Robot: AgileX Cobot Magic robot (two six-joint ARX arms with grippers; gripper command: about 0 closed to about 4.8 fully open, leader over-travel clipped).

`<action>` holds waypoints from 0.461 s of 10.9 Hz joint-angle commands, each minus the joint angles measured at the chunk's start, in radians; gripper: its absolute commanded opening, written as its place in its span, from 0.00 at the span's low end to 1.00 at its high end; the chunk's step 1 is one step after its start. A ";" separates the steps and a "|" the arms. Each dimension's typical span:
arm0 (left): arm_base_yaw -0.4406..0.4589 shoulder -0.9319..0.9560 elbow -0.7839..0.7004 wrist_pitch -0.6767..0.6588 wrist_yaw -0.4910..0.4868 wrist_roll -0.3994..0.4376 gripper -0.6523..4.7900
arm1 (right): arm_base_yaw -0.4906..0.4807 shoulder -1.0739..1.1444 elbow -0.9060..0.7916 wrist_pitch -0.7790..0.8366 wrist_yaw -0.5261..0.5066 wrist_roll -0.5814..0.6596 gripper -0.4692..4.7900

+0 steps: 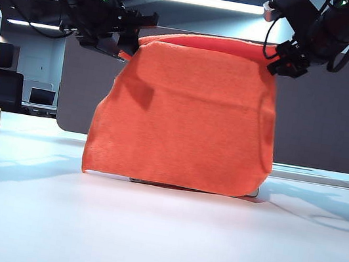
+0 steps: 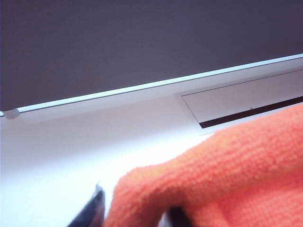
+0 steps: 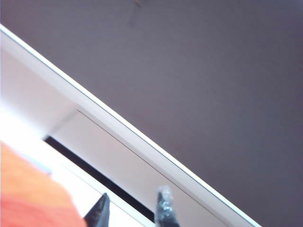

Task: Pick up the cloth from the table and use it to cover the mirror.

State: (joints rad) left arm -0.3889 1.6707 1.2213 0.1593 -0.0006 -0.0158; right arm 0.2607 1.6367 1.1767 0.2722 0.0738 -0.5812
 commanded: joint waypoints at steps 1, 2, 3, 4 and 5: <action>-0.002 -0.002 0.005 0.009 0.005 0.004 0.42 | 0.001 -0.011 0.005 0.032 -0.106 0.006 0.33; -0.002 -0.002 0.005 0.015 0.005 0.004 0.42 | 0.001 -0.011 0.005 0.045 -0.145 0.012 0.33; -0.002 -0.002 0.005 0.015 0.006 0.004 0.42 | 0.001 -0.011 0.005 0.058 -0.159 0.016 0.33; -0.002 -0.002 0.005 0.015 0.015 0.004 0.42 | 0.001 -0.011 0.005 0.076 -0.173 0.046 0.33; -0.002 -0.002 0.005 0.015 0.027 0.004 0.42 | 0.001 -0.011 0.005 0.093 -0.200 0.063 0.33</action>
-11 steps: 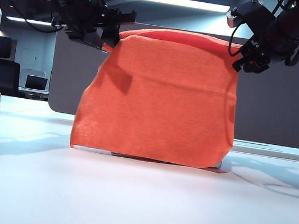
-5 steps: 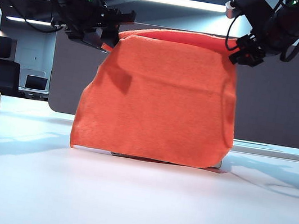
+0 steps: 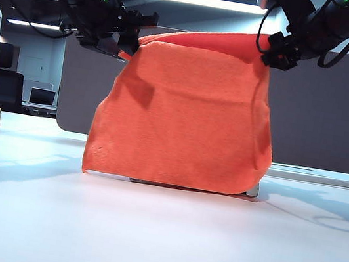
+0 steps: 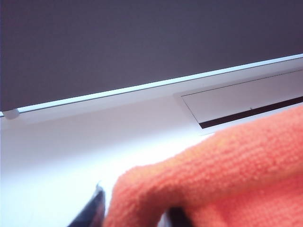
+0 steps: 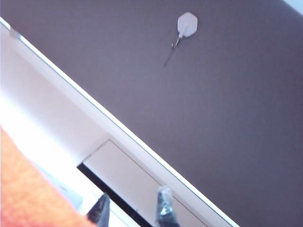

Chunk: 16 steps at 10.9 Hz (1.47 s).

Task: Pick up the cloth from the table and use it to cover the mirror.

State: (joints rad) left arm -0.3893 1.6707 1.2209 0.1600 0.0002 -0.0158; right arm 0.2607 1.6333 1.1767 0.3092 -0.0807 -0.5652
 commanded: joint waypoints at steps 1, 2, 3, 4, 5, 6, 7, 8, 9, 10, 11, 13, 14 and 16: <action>-0.001 -0.002 0.005 0.014 0.036 0.005 0.42 | 0.001 -0.007 0.006 0.101 -0.054 0.050 0.33; -0.001 -0.002 0.005 0.014 0.047 0.004 0.42 | 0.001 -0.007 0.007 0.106 -0.053 0.050 0.31; -0.001 -0.002 0.005 0.016 0.049 0.004 0.39 | 0.000 -0.006 0.007 0.102 -0.053 0.064 0.08; -0.001 -0.002 0.005 0.026 0.049 0.004 0.38 | -0.001 -0.005 0.007 0.103 -0.049 0.064 0.08; -0.001 -0.002 0.005 0.039 0.049 0.004 0.25 | -0.011 -0.005 0.007 0.098 -0.048 0.064 0.08; -0.001 -0.002 0.005 0.045 0.050 0.004 0.17 | -0.016 -0.005 0.007 0.095 -0.048 0.064 0.08; -0.001 -0.002 0.005 0.079 0.072 0.005 0.11 | -0.038 -0.005 0.007 0.084 -0.026 0.069 0.08; -0.001 -0.002 0.005 0.085 0.072 0.005 0.11 | -0.041 -0.003 0.007 0.084 -0.025 0.072 0.08; -0.001 0.003 0.006 0.094 0.097 0.004 0.11 | -0.054 0.000 0.007 0.084 -0.029 0.095 0.08; -0.001 0.009 0.007 0.092 0.114 0.004 0.11 | -0.054 0.001 0.007 0.084 -0.030 0.095 0.08; -0.001 0.021 0.009 0.089 0.117 0.000 0.11 | -0.054 0.002 0.008 0.085 -0.029 0.094 0.08; -0.002 0.033 0.009 0.088 0.117 -0.012 0.11 | -0.090 -0.014 0.009 0.040 0.011 0.107 0.09; -0.002 0.033 0.009 0.089 0.117 -0.012 0.11 | -0.118 -0.086 0.010 -0.092 -0.090 0.120 0.19; -0.002 0.033 0.010 0.090 0.116 -0.022 0.11 | -0.114 -0.200 0.010 -0.217 -0.287 0.125 0.27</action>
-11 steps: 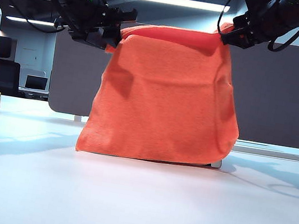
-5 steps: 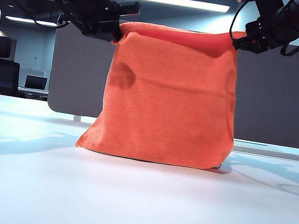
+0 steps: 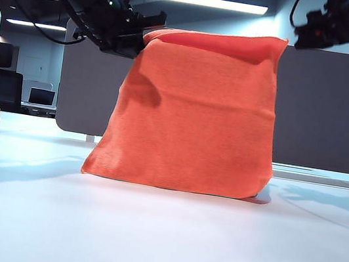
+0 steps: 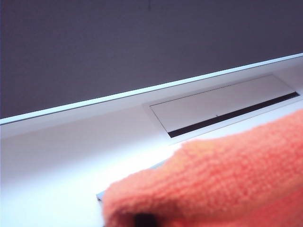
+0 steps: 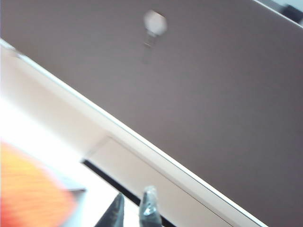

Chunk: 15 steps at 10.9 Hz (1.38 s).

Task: Pick up the cloth from the table and use it to cover the mirror.

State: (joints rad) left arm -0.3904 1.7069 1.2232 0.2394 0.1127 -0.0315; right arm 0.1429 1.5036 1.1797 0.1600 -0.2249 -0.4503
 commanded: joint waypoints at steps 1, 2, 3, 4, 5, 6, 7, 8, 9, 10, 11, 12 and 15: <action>0.000 -0.003 0.007 0.010 0.004 -0.006 0.11 | 0.005 -0.071 0.007 -0.082 -0.169 0.011 0.27; 0.000 -0.003 0.008 0.010 0.004 -0.006 0.11 | 0.009 -0.068 0.006 -0.142 -0.222 0.011 0.27; 0.000 -0.003 0.008 0.010 0.004 -0.006 0.11 | 0.024 -0.062 0.006 -0.148 -0.202 0.002 0.32; 0.000 -0.003 0.008 0.010 0.004 -0.006 0.11 | 0.024 -0.056 0.006 -0.131 -0.189 0.001 0.34; 0.000 -0.003 0.008 0.010 0.004 -0.006 0.11 | 0.024 -0.049 0.006 -0.124 -0.189 0.002 0.33; 0.000 -0.003 0.008 0.010 0.004 -0.006 0.11 | 0.026 -0.037 0.006 -0.126 -0.188 0.001 0.34; 0.000 -0.003 0.008 0.010 0.004 -0.006 0.11 | 0.027 -0.024 0.007 -0.102 -0.173 0.001 0.34; 0.000 -0.003 0.008 0.010 0.004 -0.006 0.11 | 0.028 -0.014 0.007 -0.078 -0.166 0.001 0.34; 0.000 -0.003 0.008 0.010 0.004 -0.006 0.11 | 0.031 0.020 0.007 -0.027 -0.154 0.002 0.34; 0.000 -0.003 0.008 0.010 0.004 -0.006 0.11 | 0.031 0.024 0.007 -0.026 -0.154 0.002 0.34; 0.000 -0.003 0.008 0.010 0.004 -0.006 0.11 | 0.032 0.038 0.007 -0.018 -0.151 0.002 0.33; 0.000 -0.003 0.008 0.010 0.004 -0.006 0.11 | 0.032 0.047 0.007 -0.005 -0.150 0.002 0.31; 0.000 -0.003 0.008 0.032 0.004 -0.006 0.11 | 0.032 0.063 0.007 0.082 -0.133 0.002 0.08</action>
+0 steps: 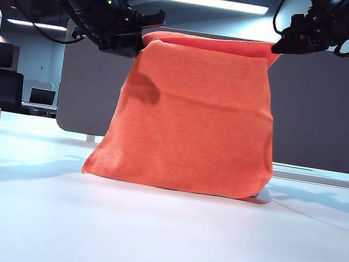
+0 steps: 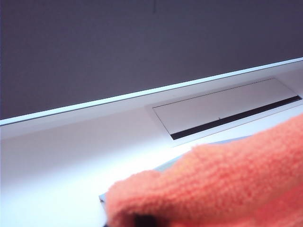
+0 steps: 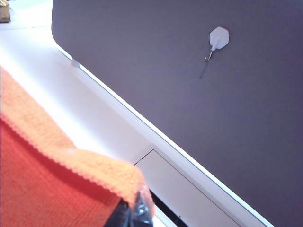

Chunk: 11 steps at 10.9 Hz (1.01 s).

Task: Pick up the cloth from the table and use it to cover the mirror.

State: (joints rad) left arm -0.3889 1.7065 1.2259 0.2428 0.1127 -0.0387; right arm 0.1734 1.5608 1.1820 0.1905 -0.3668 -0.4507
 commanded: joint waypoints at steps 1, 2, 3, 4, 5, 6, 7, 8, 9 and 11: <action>-0.002 -0.003 0.005 0.034 0.003 0.001 0.11 | 0.001 0.019 0.005 0.074 0.010 0.003 0.08; -0.002 -0.003 0.005 0.034 0.003 0.001 0.11 | 0.001 0.045 0.013 0.079 0.029 0.003 0.08; -0.002 -0.003 0.005 0.034 -0.003 0.001 0.11 | 0.001 0.055 0.017 0.079 0.029 0.003 0.08; -0.001 -0.003 0.006 0.027 -0.018 0.000 0.11 | 0.001 0.084 0.030 0.100 0.035 0.008 0.08; -0.001 0.005 0.008 0.027 -0.031 0.000 0.11 | 0.001 0.087 0.031 0.106 0.041 0.009 0.08; -0.001 0.037 0.035 -0.014 -0.030 -0.021 0.11 | 0.000 0.087 0.031 0.106 0.058 0.009 0.08; -0.002 0.054 0.040 -0.027 -0.029 -0.026 0.11 | -0.001 0.087 0.030 0.105 0.062 0.009 0.08; -0.002 0.056 0.040 -0.034 -0.029 -0.026 0.11 | 0.000 0.087 0.030 0.103 0.062 0.009 0.08; -0.002 0.056 0.040 -0.036 -0.027 -0.026 0.11 | -0.001 0.089 0.030 0.103 0.062 0.009 0.08; -0.002 0.056 0.040 -0.040 -0.022 -0.026 0.11 | -0.001 0.113 0.030 0.097 0.077 0.009 0.08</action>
State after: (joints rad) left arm -0.3897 1.7641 1.2606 0.2043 0.0891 -0.0616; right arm 0.1734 1.6695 1.2076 0.2794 -0.2985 -0.4480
